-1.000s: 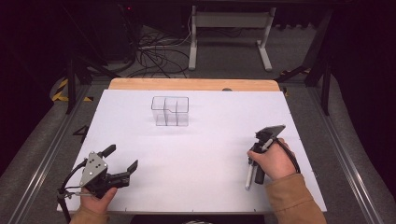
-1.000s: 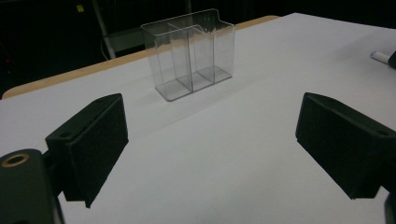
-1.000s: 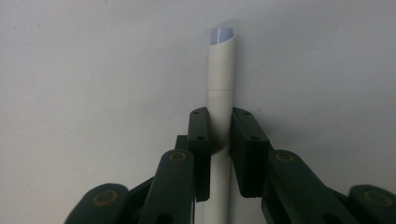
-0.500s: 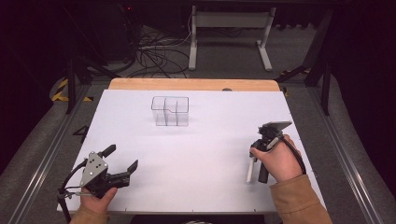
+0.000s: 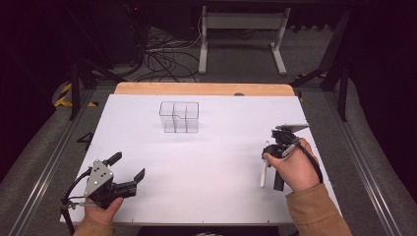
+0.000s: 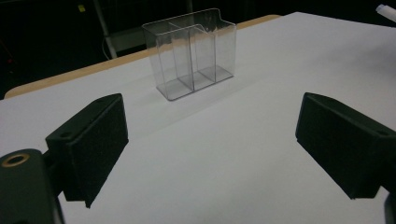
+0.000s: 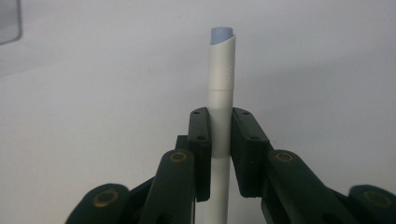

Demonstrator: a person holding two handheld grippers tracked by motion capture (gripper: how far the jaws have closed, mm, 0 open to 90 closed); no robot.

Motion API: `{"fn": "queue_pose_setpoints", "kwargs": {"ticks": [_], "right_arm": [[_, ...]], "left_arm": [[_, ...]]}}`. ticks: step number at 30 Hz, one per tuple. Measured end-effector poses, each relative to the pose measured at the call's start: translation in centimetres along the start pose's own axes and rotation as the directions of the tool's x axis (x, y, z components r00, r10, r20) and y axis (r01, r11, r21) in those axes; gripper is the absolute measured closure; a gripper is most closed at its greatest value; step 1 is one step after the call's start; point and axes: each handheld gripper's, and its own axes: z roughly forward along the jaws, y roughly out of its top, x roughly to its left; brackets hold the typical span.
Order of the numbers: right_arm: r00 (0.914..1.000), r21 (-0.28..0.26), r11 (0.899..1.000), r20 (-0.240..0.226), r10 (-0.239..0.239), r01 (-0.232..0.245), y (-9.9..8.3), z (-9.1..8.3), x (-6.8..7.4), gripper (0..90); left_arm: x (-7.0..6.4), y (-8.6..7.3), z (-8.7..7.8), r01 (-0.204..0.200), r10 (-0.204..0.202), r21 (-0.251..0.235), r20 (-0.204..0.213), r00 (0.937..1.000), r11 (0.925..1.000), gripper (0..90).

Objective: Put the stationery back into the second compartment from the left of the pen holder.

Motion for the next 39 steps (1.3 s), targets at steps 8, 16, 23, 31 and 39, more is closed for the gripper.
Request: {"fn": "queue_pose_setpoints", "kwargs": {"ticks": [8,16,23,31,39], "right_arm": [[0.9825,-0.155,0.977,-0.094,-0.161,0.145,0.3,-1.4,0.2,79.3],[0.9227,-0.328,0.905,-0.179,-0.341,0.271,0.6,-2.4,0.2,79.5],[0.8379,-0.482,0.801,-0.216,-0.501,0.355,0.8,-2.8,0.1,79.4],[0.7435,-0.596,0.711,-0.266,-0.613,0.373,1.3,-2.9,0.0,79.4],[0.6682,-0.683,0.640,-0.295,-0.683,0.352,1.6,-2.7,0.1,79.4]], "left_arm": [[0.0,0.0,0.0,0.000,0.000,-0.002,-0.004,1.0000,1.0000,10.0],[0.0,0.0,-0.1,0.003,-0.003,-0.002,-0.005,1.0000,1.0000,10.0],[0.1,-0.1,-0.1,0.003,-0.003,-0.002,-0.006,1.0000,1.0000,10.0],[0.1,-0.1,-0.1,0.005,-0.005,-0.002,-0.005,1.0000,1.0000,10.0],[0.1,-0.1,-0.1,0.007,-0.007,-0.003,-0.007,0.9999,1.0000,10.0]]}}
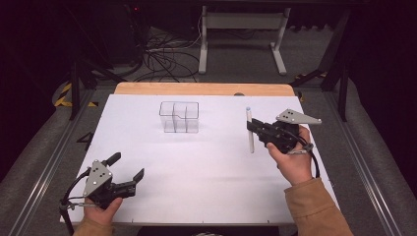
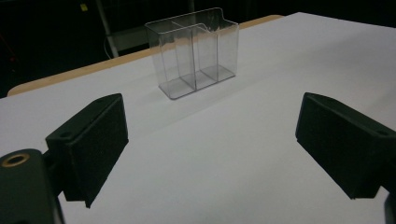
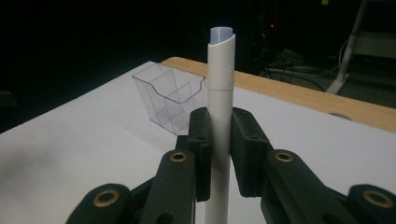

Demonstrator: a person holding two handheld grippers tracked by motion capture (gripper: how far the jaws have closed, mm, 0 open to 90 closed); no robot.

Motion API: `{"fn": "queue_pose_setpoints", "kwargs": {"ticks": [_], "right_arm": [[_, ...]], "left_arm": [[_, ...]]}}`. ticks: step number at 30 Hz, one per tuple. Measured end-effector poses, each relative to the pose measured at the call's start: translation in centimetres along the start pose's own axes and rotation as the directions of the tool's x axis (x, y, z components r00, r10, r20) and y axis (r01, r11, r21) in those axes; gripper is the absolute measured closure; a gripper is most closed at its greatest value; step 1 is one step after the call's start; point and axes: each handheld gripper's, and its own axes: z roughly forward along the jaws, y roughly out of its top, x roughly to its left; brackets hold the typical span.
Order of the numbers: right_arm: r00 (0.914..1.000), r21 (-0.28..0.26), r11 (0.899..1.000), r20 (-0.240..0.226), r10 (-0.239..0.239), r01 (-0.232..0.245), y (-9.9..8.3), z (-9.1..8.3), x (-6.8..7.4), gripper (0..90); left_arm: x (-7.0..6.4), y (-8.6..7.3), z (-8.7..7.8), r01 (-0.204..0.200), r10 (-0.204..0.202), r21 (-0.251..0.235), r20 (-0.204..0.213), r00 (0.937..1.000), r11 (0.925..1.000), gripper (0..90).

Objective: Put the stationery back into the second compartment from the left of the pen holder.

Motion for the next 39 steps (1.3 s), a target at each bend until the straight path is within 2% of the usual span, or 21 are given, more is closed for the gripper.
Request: {"fn": "queue_pose_setpoints", "kwargs": {"ticks": [4,13,20,29,39], "right_arm": [[0.9985,-0.055,0.998,-0.037,-0.040,0.038,0.1,0.2,0.0,79.4],[0.9950,-0.122,0.991,-0.081,-0.059,0.049,0.4,0.5,0.1,79.3],[0.9912,-0.122,0.989,-0.091,-0.096,0.084,0.4,1.0,0.3,79.3],[0.9921,-0.102,0.992,-0.096,-0.081,0.071,0.9,2.3,0.3,79.2],[0.9896,-0.104,0.991,-0.110,-0.093,0.081,2.0,4.3,0.5,79.2]], "left_arm": [[0.0,0.0,0.0,0.001,-0.001,0.001,0.000,1.0000,1.0000,10.0],[0.0,0.0,-0.1,0.000,0.000,0.001,0.002,1.0000,1.0000,10.0],[0.0,0.0,-0.1,0.002,-0.002,0.001,0.001,1.0000,1.0000,10.0],[0.1,-0.1,-0.2,0.001,-0.001,0.001,-0.001,1.0000,1.0000,10.0],[0.2,-0.3,-0.6,0.006,-0.006,0.002,-0.015,0.9999,1.0000,10.0]]}}
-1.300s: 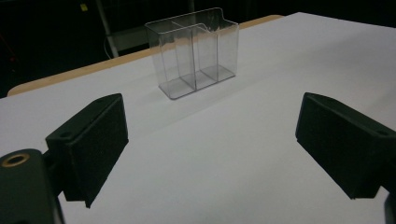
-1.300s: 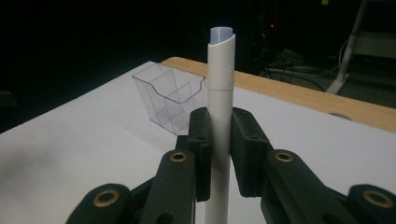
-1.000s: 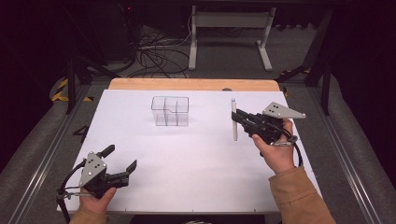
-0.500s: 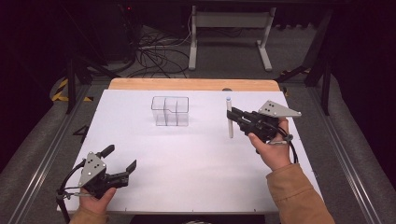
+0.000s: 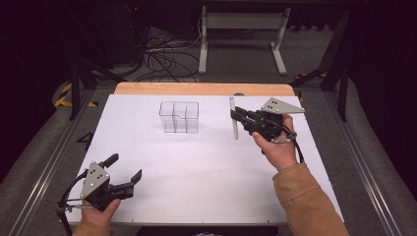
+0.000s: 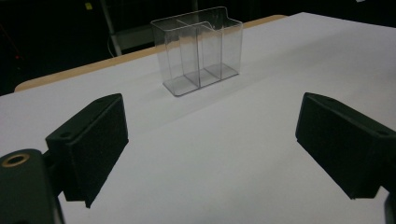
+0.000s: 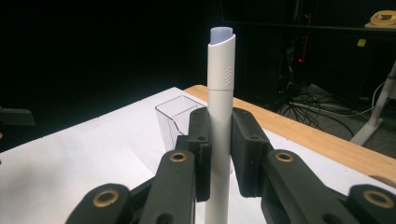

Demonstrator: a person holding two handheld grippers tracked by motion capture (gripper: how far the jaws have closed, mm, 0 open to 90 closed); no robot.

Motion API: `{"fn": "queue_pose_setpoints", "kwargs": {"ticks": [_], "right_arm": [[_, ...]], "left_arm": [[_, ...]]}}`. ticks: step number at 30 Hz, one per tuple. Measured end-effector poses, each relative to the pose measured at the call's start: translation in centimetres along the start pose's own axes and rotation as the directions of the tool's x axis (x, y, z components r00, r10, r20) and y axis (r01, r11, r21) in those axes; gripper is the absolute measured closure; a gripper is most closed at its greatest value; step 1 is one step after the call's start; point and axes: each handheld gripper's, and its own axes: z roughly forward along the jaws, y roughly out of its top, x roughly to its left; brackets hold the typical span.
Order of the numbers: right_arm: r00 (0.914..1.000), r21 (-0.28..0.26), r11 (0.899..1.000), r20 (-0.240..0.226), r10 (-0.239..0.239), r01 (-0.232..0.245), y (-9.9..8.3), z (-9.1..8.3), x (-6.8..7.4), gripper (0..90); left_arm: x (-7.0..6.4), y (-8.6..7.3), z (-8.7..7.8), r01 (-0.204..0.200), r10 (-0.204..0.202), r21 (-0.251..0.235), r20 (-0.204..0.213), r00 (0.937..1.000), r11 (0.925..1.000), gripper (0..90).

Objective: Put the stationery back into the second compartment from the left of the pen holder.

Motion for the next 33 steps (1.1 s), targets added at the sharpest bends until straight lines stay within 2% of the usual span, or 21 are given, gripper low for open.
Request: {"fn": "queue_pose_setpoints", "kwargs": {"ticks": [4,16,22,29,33], "right_arm": [[0.9994,-0.011,0.999,-0.013,-0.032,0.032,0.6,1.0,0.3,79.2],[0.9981,-0.020,0.999,-0.049,-0.037,0.036,1.8,4.0,0.8,79.2],[0.9966,-0.019,0.998,-0.057,-0.059,0.058,2.1,5.5,1.1,79.2],[0.9966,-0.033,0.999,-0.076,-0.030,0.027,2.5,7.3,1.1,79.2],[0.9965,-0.045,0.999,-0.077,-0.034,0.030,2.8,8.3,1.2,79.2]], "left_arm": [[0.1,-0.1,-0.1,0.001,-0.001,0.001,-0.003,1.0000,1.0000,10.0],[0.1,0.0,-0.1,0.006,-0.006,-0.002,0.001,1.0000,1.0000,10.0],[0.1,0.0,0.0,0.004,-0.004,0.000,0.006,1.0000,1.0000,10.0],[0.2,0.0,0.1,0.015,-0.015,0.000,0.012,0.9998,0.9999,10.0],[0.2,0.0,0.2,0.013,-0.013,-0.002,0.015,0.9998,0.9999,10.0]]}}
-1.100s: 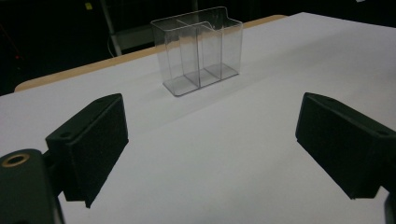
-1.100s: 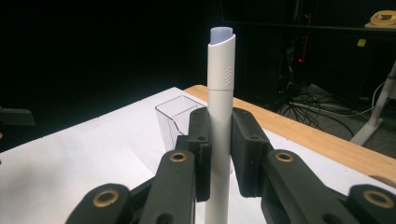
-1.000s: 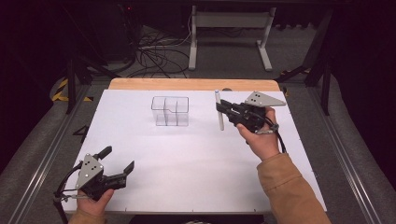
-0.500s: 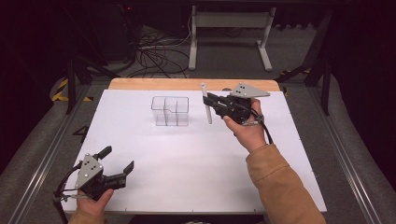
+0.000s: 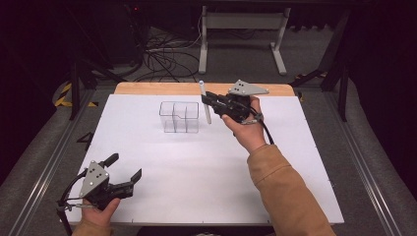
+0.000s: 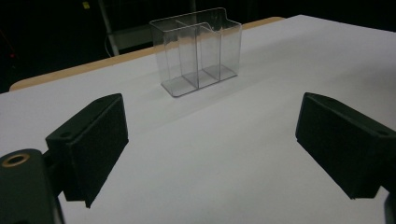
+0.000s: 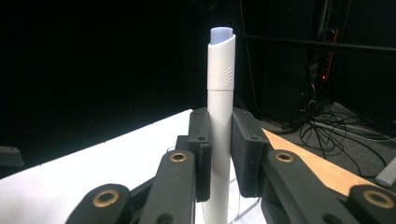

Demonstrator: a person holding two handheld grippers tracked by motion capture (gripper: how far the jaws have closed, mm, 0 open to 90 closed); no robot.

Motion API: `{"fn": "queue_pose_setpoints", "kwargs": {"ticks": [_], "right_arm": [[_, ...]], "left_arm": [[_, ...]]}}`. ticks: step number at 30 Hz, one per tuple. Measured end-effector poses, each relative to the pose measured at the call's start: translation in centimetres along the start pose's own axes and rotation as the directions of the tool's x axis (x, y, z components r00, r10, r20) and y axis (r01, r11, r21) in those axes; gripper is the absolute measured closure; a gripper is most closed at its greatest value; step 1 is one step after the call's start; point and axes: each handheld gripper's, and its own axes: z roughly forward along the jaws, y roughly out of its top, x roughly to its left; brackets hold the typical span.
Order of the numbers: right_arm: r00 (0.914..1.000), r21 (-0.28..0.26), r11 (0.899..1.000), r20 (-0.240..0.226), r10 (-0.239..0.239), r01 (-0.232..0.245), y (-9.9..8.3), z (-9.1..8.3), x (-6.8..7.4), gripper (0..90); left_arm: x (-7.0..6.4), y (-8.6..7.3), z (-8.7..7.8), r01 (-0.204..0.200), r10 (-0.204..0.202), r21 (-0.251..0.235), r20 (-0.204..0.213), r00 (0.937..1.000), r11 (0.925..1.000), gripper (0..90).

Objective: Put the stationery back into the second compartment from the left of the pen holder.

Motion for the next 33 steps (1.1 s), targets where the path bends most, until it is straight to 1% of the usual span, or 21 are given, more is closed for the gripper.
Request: {"fn": "queue_pose_setpoints", "kwargs": {"ticks": [8,9,14,18,23,25,27,29,33], "right_arm": [[0.9998,-0.017,1.000,-0.005,0.020,-0.020,0.1,2.0,0.0,79.2],[0.9998,-0.020,1.000,-0.006,0.017,-0.018,0.1,2.3,-0.1,79.2],[0.9993,-0.024,0.999,-0.026,0.026,-0.027,-0.2,3.8,0.0,79.2],[0.9992,-0.028,0.999,-0.033,0.025,-0.026,-0.5,5.0,0.0,79.2],[0.9984,-0.048,0.998,-0.036,0.042,-0.044,-0.9,6.2,0.0,79.2],[0.9972,-0.058,0.996,-0.042,0.061,-0.064,-1.1,6.8,0.0,79.1],[0.9964,-0.071,0.994,-0.037,0.076,-0.078,-1.2,7.2,0.1,79.1],[0.9962,-0.081,0.993,-0.036,0.080,-0.082,-1.4,7.6,0.1,79.1],[0.9980,-0.088,0.994,-0.018,0.061,-0.063,-1.7,8.3,0.1,79.1]], "left_arm": [[0.1,0.0,0.1,0.002,-0.002,-0.002,0.003,1.0000,1.0000,10.0],[0.1,0.0,0.1,0.002,-0.002,-0.001,0.004,1.0000,1.0000,10.0],[0.1,0.0,0.1,0.002,-0.002,0.000,0.006,1.0000,1.0000,10.0],[0.1,-0.1,0.1,0.006,-0.006,-0.001,0.008,1.0000,1.0000,10.0],[0.1,-0.1,0.1,0.008,-0.009,0.003,0.011,0.9999,1.0000,10.0],[0.2,-0.1,0.1,0.009,-0.009,0.003,0.011,0.9999,1.0000,10.1],[0.2,-0.1,0.1,0.010,-0.010,0.003,0.012,0.9999,0.9999,10.0],[0.2,-0.1,0.1,0.009,-0.009,0.002,0.011,0.9999,1.0000,10.1],[0.2,-0.2,0.1,0.013,-0.013,0.004,0.015,0.9998,0.9999,10.1]]}}
